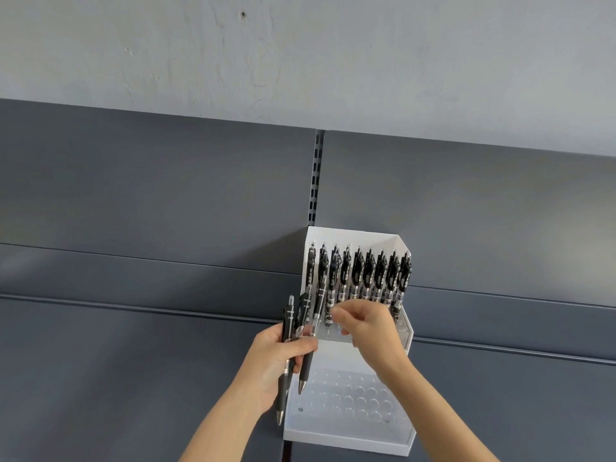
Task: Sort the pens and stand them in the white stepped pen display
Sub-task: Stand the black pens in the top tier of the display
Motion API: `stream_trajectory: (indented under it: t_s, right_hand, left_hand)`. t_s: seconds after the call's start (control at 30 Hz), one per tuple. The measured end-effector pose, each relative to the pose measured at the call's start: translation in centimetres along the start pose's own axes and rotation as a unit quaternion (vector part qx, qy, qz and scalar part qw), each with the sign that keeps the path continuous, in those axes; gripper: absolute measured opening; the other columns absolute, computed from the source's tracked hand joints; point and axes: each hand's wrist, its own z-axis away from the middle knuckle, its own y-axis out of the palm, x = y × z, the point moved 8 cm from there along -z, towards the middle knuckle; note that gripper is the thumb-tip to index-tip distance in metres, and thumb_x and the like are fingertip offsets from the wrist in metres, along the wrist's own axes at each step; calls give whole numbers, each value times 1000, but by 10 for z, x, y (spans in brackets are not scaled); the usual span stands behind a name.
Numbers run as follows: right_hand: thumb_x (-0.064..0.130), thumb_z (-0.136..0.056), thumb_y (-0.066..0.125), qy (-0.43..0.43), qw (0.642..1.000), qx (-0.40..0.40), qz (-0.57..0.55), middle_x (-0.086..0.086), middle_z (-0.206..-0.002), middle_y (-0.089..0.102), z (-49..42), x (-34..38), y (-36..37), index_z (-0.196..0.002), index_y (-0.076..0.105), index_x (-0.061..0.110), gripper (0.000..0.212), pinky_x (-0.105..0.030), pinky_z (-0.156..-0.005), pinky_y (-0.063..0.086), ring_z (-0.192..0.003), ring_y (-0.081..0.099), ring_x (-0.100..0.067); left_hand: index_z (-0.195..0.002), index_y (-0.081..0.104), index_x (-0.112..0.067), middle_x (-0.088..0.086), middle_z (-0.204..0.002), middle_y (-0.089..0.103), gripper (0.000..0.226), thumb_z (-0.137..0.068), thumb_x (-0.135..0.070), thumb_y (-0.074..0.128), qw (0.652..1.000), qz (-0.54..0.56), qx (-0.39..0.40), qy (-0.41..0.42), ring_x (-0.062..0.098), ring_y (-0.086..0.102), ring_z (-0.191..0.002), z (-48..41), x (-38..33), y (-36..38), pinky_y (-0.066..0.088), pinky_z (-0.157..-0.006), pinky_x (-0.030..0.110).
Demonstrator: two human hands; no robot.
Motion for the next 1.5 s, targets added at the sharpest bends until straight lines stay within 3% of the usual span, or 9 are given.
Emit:
stream_trajectory:
  t_s: [0.1,0.2,0.37,0.63,0.87,0.97,1.07,1.23,1.5]
  right_hand:
    - [19,-88,62,17,999,23,-24,-4,-73,64,3,2,3,-72,66,21,16,-20,-55,39,-60,49,-9]
    - [21,-85,66,33,998,39,-30,-5,-67,55,4,-1,8,-76,66,6,17,-18,-53,36,-59,45,-11]
    - [10,-89,59,46,995,74,-56,-1,-58,54,3,-4,12,-69,59,3,22,-17,-48,37,-46,44,-4]
    - [2,-88,57,61,990,61,-108,-2,-58,56,1,-8,8,-67,61,4,22,-19,-48,39,-50,48,-7]
    - [12,-89,58,48,998,31,-25,-6,-68,62,-3,-5,-4,-72,61,6,18,-23,-53,42,-58,53,-12]
    - [12,-89,56,9,997,-61,43,-15,-73,67,-18,6,-35,-70,61,5,20,-35,-61,47,-63,54,-19]
    - [12,-88,54,-31,985,-146,86,-19,-76,67,-30,19,-58,-77,60,-4,20,-31,-61,45,-64,53,-22]
    - [10,-92,51,-70,982,-128,119,-7,-80,66,-37,27,-46,-85,59,3,13,-37,-76,50,-81,62,-26]
    - [14,-95,47,-74,957,-60,274,-16,-87,66,-46,22,-17,-95,57,-1,18,-34,-68,47,-75,58,-29]
  left_hand:
    - [-81,65,-6,3,-60,59,12,-75,4,69,1000,-16,0,5,16,47,-55,0,0,4,41,-57,28]
    - [-82,66,-7,2,-60,58,12,-75,3,70,999,-35,8,16,18,49,-60,1,-2,9,41,-61,31]
    - [-79,66,-10,0,-58,51,3,-82,-9,67,1000,-12,26,-4,12,44,-52,1,-1,13,37,-51,24]
    - [-85,62,-3,1,-56,49,10,-81,6,63,1000,-18,22,4,9,42,-47,-4,-4,15,33,-43,18]
    - [-91,64,-2,4,-67,58,8,-88,-8,60,999,-22,28,-11,10,41,-50,-4,-1,18,32,-45,20]
    - [-100,63,3,7,-74,58,18,-91,-9,54,999,-3,13,-32,10,42,-50,-6,1,10,32,-42,19]
    - [-98,64,2,7,-75,55,16,-91,-8,54,1000,-12,8,-22,11,44,-56,-6,1,3,35,-46,21]
    - [-100,64,1,5,-72,55,19,-90,-13,58,999,-38,6,-16,14,48,-62,-4,1,1,42,-57,25]
    - [-102,63,-1,5,-67,59,20,-92,-17,55,999,-48,6,-11,14,46,-52,-3,2,-4,39,-51,26]
